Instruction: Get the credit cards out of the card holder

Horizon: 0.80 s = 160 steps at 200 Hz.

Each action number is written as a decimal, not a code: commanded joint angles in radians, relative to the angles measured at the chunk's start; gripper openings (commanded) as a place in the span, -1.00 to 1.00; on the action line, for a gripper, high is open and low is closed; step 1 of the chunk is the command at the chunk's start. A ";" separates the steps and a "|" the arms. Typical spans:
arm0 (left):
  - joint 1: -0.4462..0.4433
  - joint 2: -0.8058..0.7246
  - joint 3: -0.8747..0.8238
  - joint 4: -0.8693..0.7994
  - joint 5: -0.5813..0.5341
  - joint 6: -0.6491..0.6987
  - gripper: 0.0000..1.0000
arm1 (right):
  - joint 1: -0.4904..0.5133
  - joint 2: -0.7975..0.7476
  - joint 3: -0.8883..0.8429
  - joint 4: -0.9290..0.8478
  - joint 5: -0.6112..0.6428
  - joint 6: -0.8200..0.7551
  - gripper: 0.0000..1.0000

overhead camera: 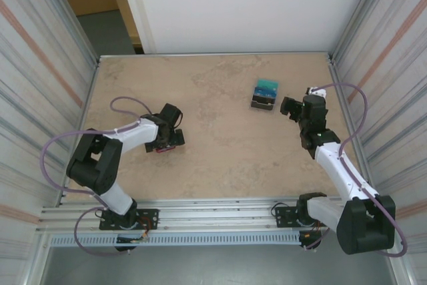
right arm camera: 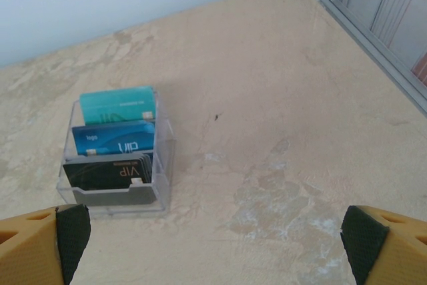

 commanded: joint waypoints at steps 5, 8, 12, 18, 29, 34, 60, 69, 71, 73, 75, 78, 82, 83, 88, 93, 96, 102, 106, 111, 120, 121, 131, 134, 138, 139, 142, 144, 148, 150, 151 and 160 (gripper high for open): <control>0.009 0.012 0.016 -0.002 -0.022 0.015 0.87 | 0.010 0.012 0.000 0.017 0.027 0.024 0.98; 0.010 0.012 0.014 0.000 -0.021 0.016 0.85 | 0.010 0.014 0.000 0.017 0.026 0.025 0.98; 0.011 0.011 0.012 0.001 -0.019 0.017 0.81 | 0.011 0.015 0.000 0.017 0.027 0.025 0.97; 0.010 0.008 0.008 0.007 -0.016 0.019 0.77 | 0.011 0.018 0.000 0.017 0.027 0.027 0.98; 0.010 0.004 0.004 0.010 -0.016 0.023 0.68 | 0.015 0.023 0.001 0.017 0.027 0.028 0.98; 0.010 0.002 0.001 0.012 -0.017 0.024 0.63 | 0.016 0.025 0.001 0.017 0.027 0.030 0.98; 0.009 -0.017 -0.013 0.031 -0.005 0.038 0.46 | 0.028 0.038 0.009 0.013 0.027 0.040 0.98; 0.009 -0.026 -0.019 0.042 0.002 0.047 0.44 | 0.032 0.044 0.018 0.005 0.027 0.047 0.98; 0.009 -0.028 -0.020 0.045 0.005 0.049 0.43 | 0.033 0.047 0.021 0.001 0.026 0.050 0.98; 0.009 -0.031 -0.020 0.047 0.006 0.050 0.42 | 0.036 0.048 0.024 -0.002 0.026 0.053 0.98; 0.009 -0.035 -0.021 0.049 0.008 0.052 0.41 | 0.037 0.051 0.026 -0.004 0.026 0.057 0.98; 0.009 -0.036 -0.022 0.052 0.013 0.054 0.39 | 0.038 0.055 0.032 -0.011 0.024 0.062 0.97; 0.007 -0.042 -0.026 0.058 0.015 0.058 0.37 | 0.040 0.060 0.040 -0.022 0.021 0.071 0.98; 0.008 -0.043 -0.026 0.060 0.015 0.059 0.37 | 0.040 0.062 0.041 -0.024 0.020 0.074 0.98; 0.006 -0.051 -0.029 0.068 0.019 0.065 0.36 | 0.043 0.072 0.053 -0.039 0.013 0.089 0.98; 0.002 -0.059 -0.031 0.075 0.024 0.072 0.36 | 0.045 0.084 0.070 -0.060 0.001 0.105 0.98; 0.000 -0.064 -0.033 0.079 0.025 0.076 0.36 | 0.047 0.090 0.080 -0.071 -0.005 0.116 0.98; -0.005 -0.074 -0.035 0.089 0.030 0.086 0.34 | 0.050 0.108 0.098 -0.099 -0.029 0.135 0.98; -0.010 -0.082 -0.036 0.097 0.033 0.093 0.33 | 0.054 0.119 0.114 -0.115 -0.049 0.147 0.97; -0.017 -0.093 -0.038 0.105 0.036 0.104 0.33 | 0.060 0.135 0.131 -0.136 -0.071 0.162 0.98; -0.032 -0.112 -0.041 0.124 0.039 0.125 0.32 | 0.080 0.165 0.166 -0.175 -0.099 0.188 0.98; -0.033 -0.114 -0.041 0.127 0.039 0.128 0.32 | 0.082 0.169 0.169 -0.180 -0.102 0.190 0.98; -0.052 -0.133 -0.041 0.146 0.038 0.152 0.29 | 0.111 0.203 0.201 -0.205 -0.155 0.214 0.98; -0.059 -0.138 -0.041 0.154 0.038 0.161 0.29 | 0.120 0.214 0.211 -0.211 -0.170 0.221 0.98; -0.065 -0.146 -0.041 0.164 0.039 0.170 0.28 | 0.132 0.227 0.225 -0.216 -0.191 0.232 0.98; -0.067 -0.147 -0.041 0.168 0.040 0.173 0.28 | 0.135 0.231 0.226 -0.217 -0.196 0.234 0.98; -0.073 -0.152 -0.043 0.178 0.042 0.183 0.28 | 0.144 0.243 0.237 -0.221 -0.215 0.244 0.98; -0.076 -0.154 -0.044 0.185 0.043 0.188 0.28 | 0.148 0.251 0.243 -0.224 -0.228 0.251 0.97; -0.084 -0.161 -0.045 0.199 0.047 0.200 0.27 | 0.159 0.267 0.258 -0.227 -0.257 0.264 0.97; -0.088 -0.163 -0.049 0.210 0.049 0.206 0.27 | 0.163 0.276 0.265 -0.229 -0.272 0.272 0.98; -0.088 -0.165 -0.050 0.214 0.051 0.208 0.27 | 0.165 0.280 0.268 -0.229 -0.279 0.276 0.98; -0.103 -0.180 -0.059 0.254 0.064 0.232 0.27 | 0.186 0.322 0.298 -0.232 -0.349 0.312 0.97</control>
